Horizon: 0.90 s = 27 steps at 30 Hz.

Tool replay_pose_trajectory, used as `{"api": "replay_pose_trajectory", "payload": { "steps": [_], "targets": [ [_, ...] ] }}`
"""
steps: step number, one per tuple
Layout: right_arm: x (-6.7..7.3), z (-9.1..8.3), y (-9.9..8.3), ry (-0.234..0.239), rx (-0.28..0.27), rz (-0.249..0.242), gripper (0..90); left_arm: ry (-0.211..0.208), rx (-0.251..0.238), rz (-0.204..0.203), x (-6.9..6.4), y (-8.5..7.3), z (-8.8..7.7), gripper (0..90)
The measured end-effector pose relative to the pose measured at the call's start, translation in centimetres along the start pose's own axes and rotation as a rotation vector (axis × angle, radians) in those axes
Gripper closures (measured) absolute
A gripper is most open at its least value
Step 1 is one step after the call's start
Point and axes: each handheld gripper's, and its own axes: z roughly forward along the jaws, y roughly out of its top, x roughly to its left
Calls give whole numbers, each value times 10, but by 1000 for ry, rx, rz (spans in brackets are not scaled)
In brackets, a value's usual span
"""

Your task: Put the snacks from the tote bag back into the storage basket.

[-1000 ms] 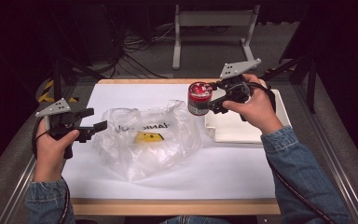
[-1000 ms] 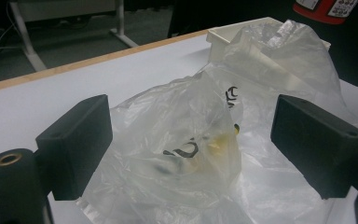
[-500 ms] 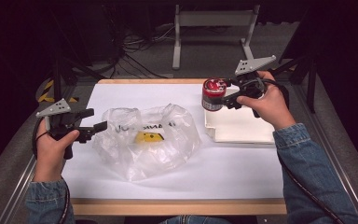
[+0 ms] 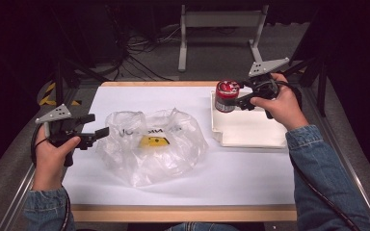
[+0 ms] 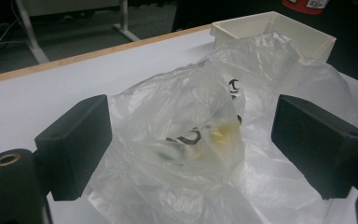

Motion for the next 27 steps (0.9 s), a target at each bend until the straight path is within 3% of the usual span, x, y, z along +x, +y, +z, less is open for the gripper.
{"api": "replay_pose_trajectory", "payload": {
  "steps": [10,17,27],
  "targets": [
    [-30,9,-29,-41,24,19,251,7,8,1,-1,-4,-5,132],
    [-43,12,-45,-76,39,38,251,6,9,4,-1,-3,-4,130],
    [-53,25,-69,-84,50,41,251,3,17,11,-2,-3,-3,130]
  ]
}}
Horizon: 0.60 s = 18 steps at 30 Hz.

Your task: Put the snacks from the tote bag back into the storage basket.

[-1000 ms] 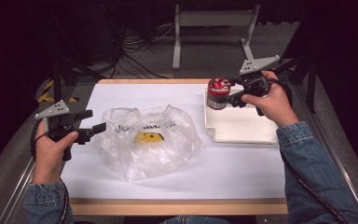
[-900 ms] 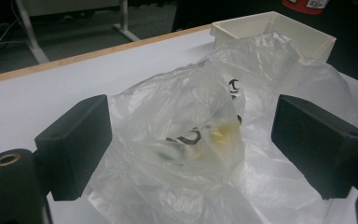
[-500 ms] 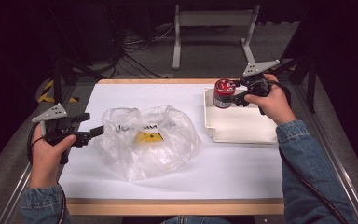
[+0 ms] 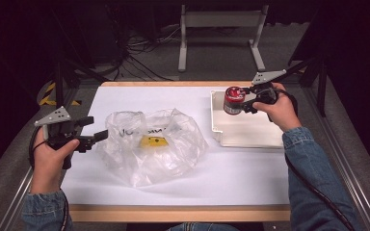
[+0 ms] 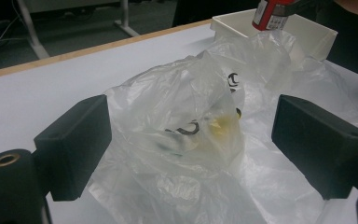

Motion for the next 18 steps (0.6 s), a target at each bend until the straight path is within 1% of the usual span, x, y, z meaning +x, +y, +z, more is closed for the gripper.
{"api": "replay_pose_trajectory", "payload": {
  "steps": [2,3,4,10,18],
  "targets": [
    [-1,3,-4,-1,9,-2,251,0,-1,-2,0,0,0,130],
    [-1,5,-5,-2,15,-4,251,3,0,5,0,0,0,130],
    [-2,7,-7,-1,20,-8,251,0,0,-1,0,0,1,130],
    [-3,16,-17,5,28,-18,251,-1,-1,1,1,-1,1,129],
    [0,29,-25,17,46,-34,251,0,3,3,1,-1,1,129]
  ]
}}
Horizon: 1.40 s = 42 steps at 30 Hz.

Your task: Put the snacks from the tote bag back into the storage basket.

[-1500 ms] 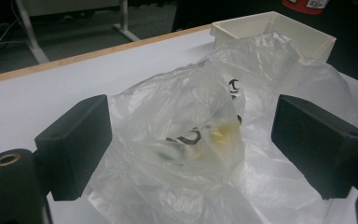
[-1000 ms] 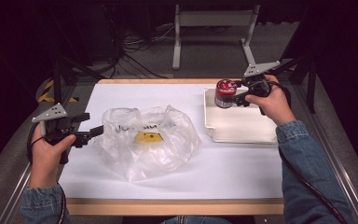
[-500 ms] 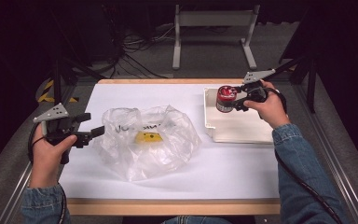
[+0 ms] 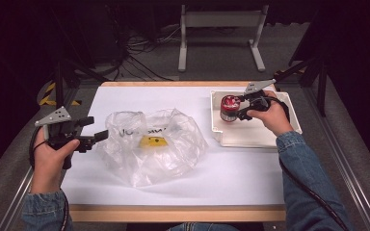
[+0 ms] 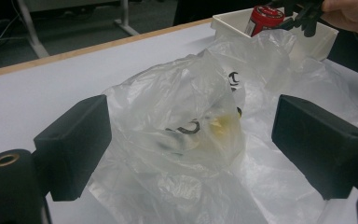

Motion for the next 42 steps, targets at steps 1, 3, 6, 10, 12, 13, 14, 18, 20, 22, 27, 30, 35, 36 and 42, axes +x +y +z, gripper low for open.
{"api": "replay_pose_trajectory", "payload": {
  "steps": [1,3,6,10,12,13,14,18,20,22,27,30,35,36,42],
  "targets": [
    [0,2,-1,3,0,-4,251,0,0,0,0,0,0,129],
    [2,5,-2,6,6,-12,251,-1,1,-4,0,0,0,128],
    [4,11,-5,16,16,-15,251,-2,2,-4,0,0,0,128],
    [5,15,-6,24,20,-20,251,-1,3,-3,0,0,0,128],
    [6,18,-8,30,25,-19,251,-1,3,-3,0,0,0,127],
    [6,18,-8,32,27,-20,251,0,3,-4,0,0,1,127],
    [7,20,-9,34,30,-20,251,1,2,-4,0,-1,1,128],
    [9,24,-10,42,35,-23,251,0,4,-5,0,-1,1,127],
    [9,26,-11,46,37,-22,251,-1,2,-7,0,-1,0,127],
    [10,27,-11,50,39,-14,251,-1,3,-6,0,-1,0,127],
    [11,30,-12,56,44,-16,251,-1,2,-7,0,-1,0,125],
    [12,32,-13,60,50,-19,250,-2,6,-3,0,-1,0,123],
    [12,32,-15,63,54,-19,251,-1,8,-2,0,-1,1,123],
    [12,32,-15,63,55,-18,250,-2,8,-2,0,-1,1,122],
    [13,34,-16,72,51,-23,250,-4,9,-5,0,-1,1,122]
  ]
}}
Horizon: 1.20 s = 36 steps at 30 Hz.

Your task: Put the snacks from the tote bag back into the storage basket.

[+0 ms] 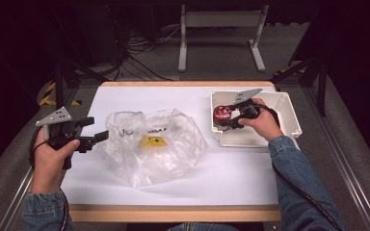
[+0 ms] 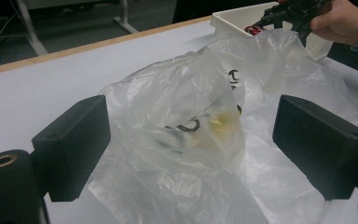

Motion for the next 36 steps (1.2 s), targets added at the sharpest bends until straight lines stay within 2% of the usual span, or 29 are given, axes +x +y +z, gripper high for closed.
{"api": "replay_pose_trajectory", "payload": {
  "steps": [11,13,17,21,22,26,29,36],
  "targets": [
    [0,-1,-4,-2,0,16,246,-2,2,3,-1,0,2,121],
    [1,-1,-3,2,-15,35,196,-4,7,4,-1,0,2,120],
    [3,-1,1,-8,-7,51,115,-4,12,9,-2,0,2,119],
    [4,-5,4,-15,-21,59,103,-6,17,13,-3,0,0,118],
    [4,-8,6,-14,-28,75,100,-5,16,11,-3,0,0,117],
    [8,-21,10,-21,-45,80,97,7,16,9,0,-3,-4,113],
    [12,-32,14,-32,-56,67,97,9,18,9,0,-4,-4,113],
    [32,-67,27,-47,-103,61,106,12,29,14,-3,-6,-9,111]
  ]
}}
